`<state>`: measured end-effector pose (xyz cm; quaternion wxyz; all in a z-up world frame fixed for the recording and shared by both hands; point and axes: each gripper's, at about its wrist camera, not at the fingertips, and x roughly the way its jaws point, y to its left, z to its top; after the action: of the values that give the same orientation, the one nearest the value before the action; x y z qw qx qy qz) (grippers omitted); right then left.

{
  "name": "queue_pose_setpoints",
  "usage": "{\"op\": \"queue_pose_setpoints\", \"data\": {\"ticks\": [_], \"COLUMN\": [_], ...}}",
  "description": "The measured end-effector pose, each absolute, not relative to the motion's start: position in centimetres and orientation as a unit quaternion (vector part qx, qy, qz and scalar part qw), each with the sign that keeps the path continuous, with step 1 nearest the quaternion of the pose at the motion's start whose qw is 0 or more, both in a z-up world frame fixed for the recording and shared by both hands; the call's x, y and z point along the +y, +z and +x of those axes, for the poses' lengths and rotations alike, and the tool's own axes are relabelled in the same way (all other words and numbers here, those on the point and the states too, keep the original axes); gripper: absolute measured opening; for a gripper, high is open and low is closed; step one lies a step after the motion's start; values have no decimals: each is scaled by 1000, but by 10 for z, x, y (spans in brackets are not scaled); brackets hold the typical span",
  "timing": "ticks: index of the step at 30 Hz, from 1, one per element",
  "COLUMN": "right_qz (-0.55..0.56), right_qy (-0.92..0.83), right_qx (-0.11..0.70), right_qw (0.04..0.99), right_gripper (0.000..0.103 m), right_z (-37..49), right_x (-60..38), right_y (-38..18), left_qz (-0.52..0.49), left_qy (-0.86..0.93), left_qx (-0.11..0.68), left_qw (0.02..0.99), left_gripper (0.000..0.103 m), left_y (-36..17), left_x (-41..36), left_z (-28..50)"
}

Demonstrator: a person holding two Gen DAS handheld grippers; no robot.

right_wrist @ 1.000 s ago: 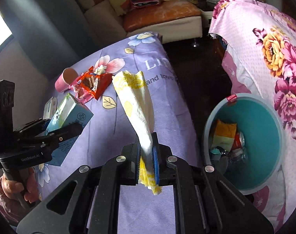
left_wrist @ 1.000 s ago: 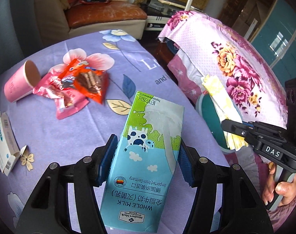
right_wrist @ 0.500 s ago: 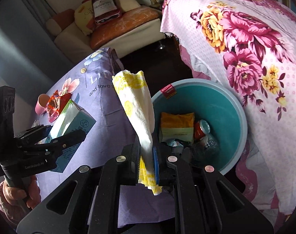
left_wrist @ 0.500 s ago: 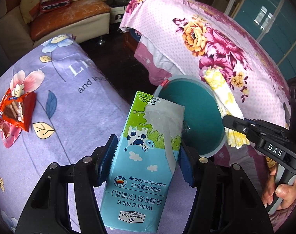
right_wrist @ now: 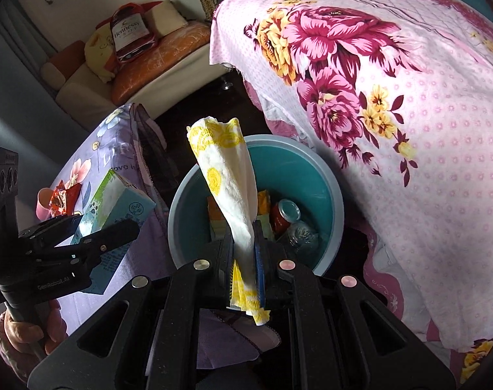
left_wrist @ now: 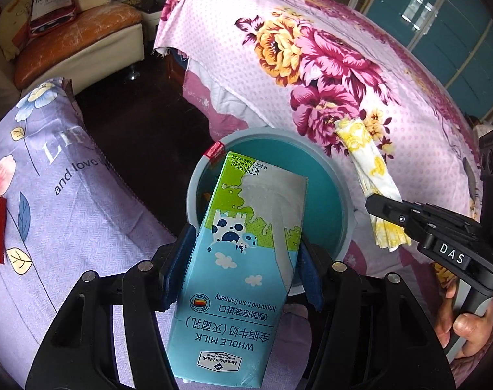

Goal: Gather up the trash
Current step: 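Open the left tool to drop the milk carton into the bin, then open the right tool to drop the yellow-print pad into the bin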

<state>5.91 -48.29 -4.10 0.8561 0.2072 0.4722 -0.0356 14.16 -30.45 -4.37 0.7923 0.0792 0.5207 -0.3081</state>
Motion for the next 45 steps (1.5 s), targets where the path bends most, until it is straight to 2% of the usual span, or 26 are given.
{"op": "queue_pose_setpoints", "data": {"ticks": [15, 17, 19, 34, 38, 40, 41, 42, 43, 45], "right_qz": [212, 212, 211, 203, 201, 200, 199, 200, 199, 194], "right_qy": [-65, -65, -64, -54, -54, -53, -53, -53, -56, -57], "right_qx": [485, 486, 487, 499, 505, 508, 509, 510, 508, 505], "right_qw": [846, 845, 845, 841, 838, 836, 835, 835, 836, 839], "right_gripper": [11, 11, 11, 11, 13, 17, 27, 47, 54, 60], "right_z": [65, 65, 66, 78, 82, 83, 84, 85, 85, 85], "right_x": [-504, -504, -503, -483, -478, -474, -473, -471, -469, -465], "right_y": [-50, -51, -51, -55, -57, -58, -58, -58, -57, -55], "left_qz": [85, 80, 74, 62, 58, 56, 55, 54, 53, 48], "left_qy": [-330, -325, -317, -285, -281, -278, -276, -275, -273, -269], "left_qx": [526, 528, 527, 549, 552, 553, 554, 555, 556, 557], "left_qw": [779, 780, 785, 783, 783, 783, 784, 783, 783, 784], "left_gripper": [62, 83, 91, 91, 91, 92, 92, 92, 92, 92], "left_y": [-59, -59, -59, -71, -73, -73, -74, -74, -75, -75], "left_x": [-338, -336, -330, -292, -281, -274, -271, -268, -265, -257], "left_z": [151, 153, 154, 158, 157, 157, 157, 157, 157, 157]}}
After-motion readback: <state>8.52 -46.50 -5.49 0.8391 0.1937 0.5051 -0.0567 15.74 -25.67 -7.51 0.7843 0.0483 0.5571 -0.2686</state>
